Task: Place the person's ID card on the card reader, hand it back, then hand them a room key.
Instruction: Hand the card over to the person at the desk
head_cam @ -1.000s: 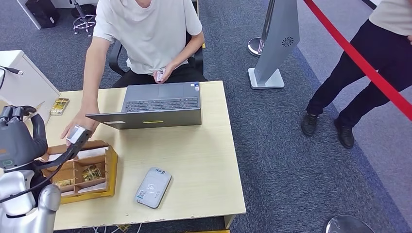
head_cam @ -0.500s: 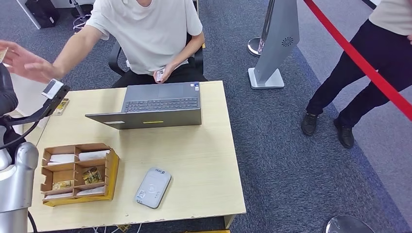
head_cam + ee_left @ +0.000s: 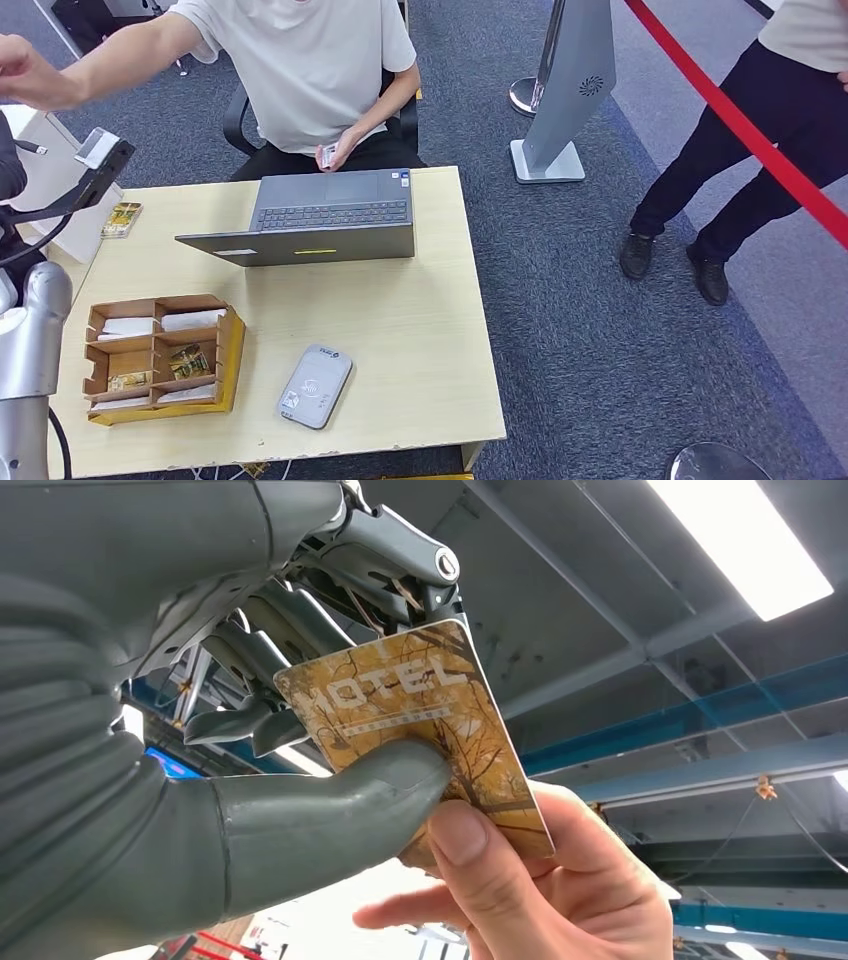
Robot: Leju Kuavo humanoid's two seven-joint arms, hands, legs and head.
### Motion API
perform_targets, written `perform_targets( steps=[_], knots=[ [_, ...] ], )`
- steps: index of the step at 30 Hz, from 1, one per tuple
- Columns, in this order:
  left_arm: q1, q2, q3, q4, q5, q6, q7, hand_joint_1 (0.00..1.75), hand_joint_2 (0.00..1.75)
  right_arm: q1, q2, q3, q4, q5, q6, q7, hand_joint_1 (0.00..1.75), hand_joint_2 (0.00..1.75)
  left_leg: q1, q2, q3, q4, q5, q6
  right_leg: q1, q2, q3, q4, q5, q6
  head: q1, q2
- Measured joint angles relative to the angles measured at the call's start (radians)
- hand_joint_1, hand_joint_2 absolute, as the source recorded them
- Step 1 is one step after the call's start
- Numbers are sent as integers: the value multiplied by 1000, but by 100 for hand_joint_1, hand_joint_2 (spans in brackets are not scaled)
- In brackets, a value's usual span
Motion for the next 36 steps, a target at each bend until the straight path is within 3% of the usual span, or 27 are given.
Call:
perform_targets(
  steps=[11,15,23,36],
  knots=[
    [-3,-2,-4,27,0,1,3,175,175,0,1,0,2,-1,0,0,0,175,0,0,0,0,0,0,0,0,0,0,0,0,0,0],
    [-4,-3,-4,33,0,1,4,0,175,0,1,0,2,-1,0,0,0,175,0,0,0,0,0,0,0,0,0,0,0,0,0,0],
    [-7,6,-4,46,2,1,2,0,175,0,1,0,2,-4,0,0,0,175,0,0,0,0,0,0,0,0,0,0,0,0,0,0],
    [-8,65,-3,62,8,1,-4,0,175,4,1,0,2,-9,-1,-9,0,175,0,0,0,0,0,0,0,0,0,0,0,0,0,0]
  ],
)
